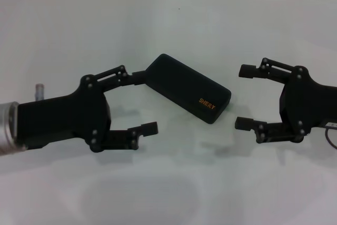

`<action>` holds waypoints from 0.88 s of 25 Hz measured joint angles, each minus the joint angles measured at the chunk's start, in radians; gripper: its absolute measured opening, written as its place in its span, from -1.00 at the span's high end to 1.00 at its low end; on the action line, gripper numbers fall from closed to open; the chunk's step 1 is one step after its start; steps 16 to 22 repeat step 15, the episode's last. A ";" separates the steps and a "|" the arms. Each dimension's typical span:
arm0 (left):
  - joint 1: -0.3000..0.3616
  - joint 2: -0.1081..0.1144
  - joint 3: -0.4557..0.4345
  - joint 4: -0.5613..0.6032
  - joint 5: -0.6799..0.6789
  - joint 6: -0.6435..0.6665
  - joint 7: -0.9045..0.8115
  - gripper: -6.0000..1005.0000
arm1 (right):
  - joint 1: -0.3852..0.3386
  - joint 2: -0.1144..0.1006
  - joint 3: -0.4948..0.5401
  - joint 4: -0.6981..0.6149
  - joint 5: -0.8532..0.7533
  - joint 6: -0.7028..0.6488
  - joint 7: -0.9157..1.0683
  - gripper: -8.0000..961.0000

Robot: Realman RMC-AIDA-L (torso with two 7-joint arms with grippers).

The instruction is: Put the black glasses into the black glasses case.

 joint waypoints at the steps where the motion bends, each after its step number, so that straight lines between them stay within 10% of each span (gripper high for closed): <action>1: 0.005 0.002 -0.003 0.000 0.000 0.000 0.002 -0.75 | 0.001 0.001 -0.001 0.012 0.002 0.000 -0.016 -0.85; 22: 0.021 -0.006 -0.004 0.000 -0.001 0.001 0.025 -0.75 | 0.015 0.002 -0.002 0.047 0.004 0.030 -0.073 -0.85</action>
